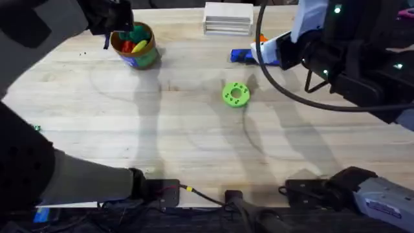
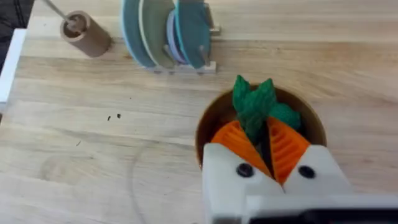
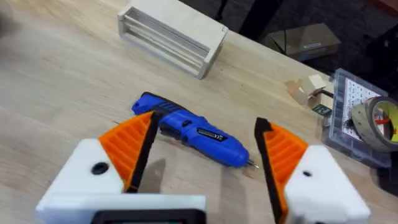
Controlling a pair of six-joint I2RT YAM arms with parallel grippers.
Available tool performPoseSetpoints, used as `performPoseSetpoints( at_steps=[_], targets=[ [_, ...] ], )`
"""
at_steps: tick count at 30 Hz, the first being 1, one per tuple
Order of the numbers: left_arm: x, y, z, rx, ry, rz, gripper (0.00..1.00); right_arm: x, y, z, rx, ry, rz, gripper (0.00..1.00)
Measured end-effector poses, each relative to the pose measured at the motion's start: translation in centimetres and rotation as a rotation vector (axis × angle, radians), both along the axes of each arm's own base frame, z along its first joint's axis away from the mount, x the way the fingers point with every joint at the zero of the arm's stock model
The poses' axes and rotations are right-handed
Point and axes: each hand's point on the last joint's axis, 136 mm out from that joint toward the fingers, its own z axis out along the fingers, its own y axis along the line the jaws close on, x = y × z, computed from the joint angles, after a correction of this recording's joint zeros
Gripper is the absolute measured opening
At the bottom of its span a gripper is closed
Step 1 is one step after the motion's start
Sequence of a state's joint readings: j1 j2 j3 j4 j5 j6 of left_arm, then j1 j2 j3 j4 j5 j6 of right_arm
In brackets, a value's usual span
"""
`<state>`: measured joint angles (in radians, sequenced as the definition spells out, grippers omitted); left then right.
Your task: Pick up the gripper from the table and insert it into the empty holder that is missing its gripper. Then pick up a screw, insert it into the mounting hole, and use the screwdriver to tighten it. Finally, clean up the table by picking up the vegetable and placing it into the bucket.
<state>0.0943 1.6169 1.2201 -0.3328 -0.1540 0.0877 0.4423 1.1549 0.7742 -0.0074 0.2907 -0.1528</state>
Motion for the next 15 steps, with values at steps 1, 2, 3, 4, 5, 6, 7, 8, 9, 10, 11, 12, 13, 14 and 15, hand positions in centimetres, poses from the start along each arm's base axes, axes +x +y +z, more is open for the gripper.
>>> performPoseSetpoints(
  at_steps=[1,2,3,4,5,6,7,8,9,10,11,12,13,14,15],
  targets=[
    [0.0,0.2,0.1,-0.009,-0.007,0.014,0.022,0.0,0.0,0.0,0.0,0.0,0.0,0.992],
    [0.0,0.5,0.1,-0.019,-0.012,0.028,0.022,0.0,0.0,0.0,0.0,0.0,0.0,0.992],
    [0.0,0.6,0.1,-0.026,-0.013,0.039,0.022,0.0,0.0,0.0,0.0,0.0,0.0,0.991],
    [-0.1,0.8,0.0,-0.031,-0.013,0.047,0.022,0.0,0.0,0.0,0.0,0.0,0.0,0.991],
    [-0.1,0.8,0.0,-0.036,-0.012,0.055,0.022,0.0,0.0,0.0,0.0,0.0,0.0,0.991],
    [-0.1,0.9,-0.1,-0.041,-0.012,0.061,0.022,0.0,0.0,0.0,0.0,0.0,0.0,0.991],
    [-0.1,0.9,-0.2,-0.047,-0.01,0.066,0.022,0.0,0.0,0.0,0.0,0.0,0.0,0.991],
    [-0.2,0.9,-0.4,-0.051,-0.005,0.069,0.022,0.0,0.0,0.0,0.0,0.0,0.0,0.992],
    [-0.3,0.8,-0.7,-0.055,0.005,0.071,0.036,0.0,0.0,0.0,0.0,0.0,0.0,0.991],
    [-0.4,0.8,-0.9,-0.057,0.014,0.073,0.117,0.0,0.0,0.0,0.0,0.0,0.0,0.991],
    [-0.5,0.8,-1.1,-0.062,0.021,0.077,0.289,0.0,0.0,0.0,0.0,0.001,0.0,0.991],
    [-0.5,0.8,-1.3,-0.065,0.024,0.08,0.444,0.0,0.0,0.0,0.0,0.0,0.0,0.991],
    [-0.5,0.8,-1.3,-0.066,0.025,0.082,0.6,0.0,0.0,0.0,0.0,0.0,0.0,0.992],
    [-0.5,0.8,-1.3,-0.068,0.024,0.083,0.753,0.0,0.0,0.0,0.0,0.0,0.0,0.991],
    [-0.4,0.8,-1.3,-0.07,0.023,0.085,0.899,0.0,0.0,0.0,0.0,0.0,0.0,0.991]
  ],
)
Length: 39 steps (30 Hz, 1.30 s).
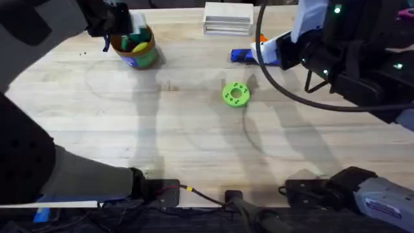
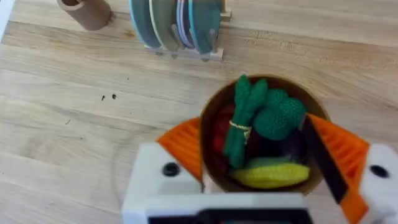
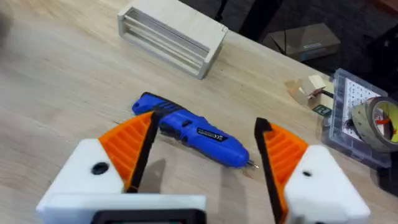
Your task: Pick up the gripper from the table and insert it into the empty holder that is missing its gripper. Then pick up a screw, insert it into the mounting hole, and use the screwdriver to tighten it. Finally, clean up the table by picking up the vegetable and placing it into the bucket.
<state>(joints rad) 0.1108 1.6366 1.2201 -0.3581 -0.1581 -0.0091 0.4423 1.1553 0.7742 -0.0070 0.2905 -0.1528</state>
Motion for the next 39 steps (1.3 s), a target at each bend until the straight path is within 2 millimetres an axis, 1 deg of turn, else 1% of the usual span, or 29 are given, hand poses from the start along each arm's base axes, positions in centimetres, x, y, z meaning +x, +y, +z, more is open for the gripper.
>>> performPoseSetpoints(
  at_steps=[1,3,5,8,10,11,13,14,16,17,18,19,21,22,23,25,26,27,28,29,30,32,33,34,35,39],
  targets=[
    [0.0,0.0,0.1,-0.003,-0.002,0.004,0.974,0.0,0.0,0.0,0.0,-0.001,0.0,0.991],
    [-0.1,0.0,0.4,-0.004,-0.009,0.005,0.993,0.0,0.0,0.0,0.0,-0.001,0.0,0.992],
    [-0.4,-0.2,1.3,-0.003,-0.025,0.002,0.993,0.0,0.0,0.0,0.0,-0.001,0.0,0.991],
    [-1.1,-0.9,3.9,0.001,-0.072,-0.013,0.993,-0.2,-0.1,0.7,0.008,-0.016,0.0,0.99],
    [-2.1,-1.9,6.0,0.003,-0.104,-0.033,0.997,-0.6,-0.3,1.9,0.023,-0.048,0.0,0.99],
    [-2.7,-2.5,7.0,0.003,-0.12,-0.046,0.981,-0.8,-0.4,2.7,0.032,-0.069,0.0,0.992],
    [-4.0,-3.7,8.9,0.001,-0.145,-0.074,0.906,-1.4,-0.7,4.2,0.051,-0.108,0.0,0.991],
    [-4.9,-4.6,9.9,0.0,-0.156,-0.095,0.862,-1.8,-0.8,4.8,0.057,-0.121,0.0,0.992],
    [-6.6,-6.0,11.2,-0.006,-0.166,-0.132,0.815,-2.5,-1.2,5.6,0.064,-0.135,0.0,0.99],
    [-7.6,-6.8,11.8,-0.012,-0.168,-0.156,0.767,-2.8,-1.3,5.8,0.065,-0.137,0.0,0.99],
    [-8.6,-7.8,12.3,-0.018,-0.168,-0.185,0.691,-3.2,-1.5,5.9,0.064,-0.135,0.001,0.99],
    [-9.5,-8.4,12.7,-0.026,-0.167,-0.203,0.591,-3.5,-1.6,5.9,0.062,-0.13,0.002,0.992],
    [-11.2,-9.8,13.3,-0.035,-0.166,-0.249,0.278,-4.3,-1.6,5.9,0.057,-0.119,0.011,0.991],
    [-12.2,-10.5,13.6,-0.039,-0.164,-0.274,0.097,-4.7,-1.6,6.0,0.057,-0.117,0.017,0.992],
    [-12.9,-10.9,13.8,-0.039,-0.162,-0.292,0.033,-5.0,-1.6,6.1,0.058,-0.118,0.022,0.991],
    [-14.5,-11.8,14.3,-0.043,-0.163,-0.328,0.015,-5.8,-1.5,6.3,0.058,-0.117,0.035,0.992],
    [-15.1,-12.1,14.5,-0.045,-0.165,-0.342,0.018,-6.0,-1.5,6.3,0.058,-0.115,0.039,0.991],
    [-15.7,-12.3,14.7,-0.045,-0.169,-0.357,0.042,-6.3,-1.5,6.3,0.056,-0.112,0.042,0.991],
    [-16.3,-12.6,15.0,-0.049,-0.174,-0.371,0.176,-6.4,-1.5,6.2,0.054,-0.107,0.044,0.992],
    [-16.9,-12.8,15.3,-0.051,-0.183,-0.382,0.348,-6.6,-1.6,6.1,0.05,-0.1,0.044,0.991],
    [-17.3,-13.0,15.5,-0.053,-0.191,-0.391,0.491,-6.7,-1.7,5.8,0.044,-0.087,0.044,0.991],
    [-18.0,-13.1,16.2,-0.056,-0.215,-0.401,0.812,-6.9,-1.8,5.0,0.029,-0.058,0.044,0.991],
    [-18.2,-13.0,16.5,-0.059,-0.227,-0.4,0.942,-7.1,-1.9,4.7,0.022,-0.044,0.044,0.992],
    [-18.4,-13.0,16.7,-0.061,-0.236,-0.399,0.976,-7.2,-2.0,4.3,0.015,-0.03,0.044,0.992],
    [-18.6,-12.9,16.9,-0.062,-0.243,-0.399,0.988,-7.3,-2.0,4.1,0.011,-0.022,0.044,0.992],
    [-18.8,-12.9,17.1,-0.063,-0.251,-0.399,0.992,-7.3,-2.0,4.1,0.009,-0.019,0.044,0.991]
  ],
)
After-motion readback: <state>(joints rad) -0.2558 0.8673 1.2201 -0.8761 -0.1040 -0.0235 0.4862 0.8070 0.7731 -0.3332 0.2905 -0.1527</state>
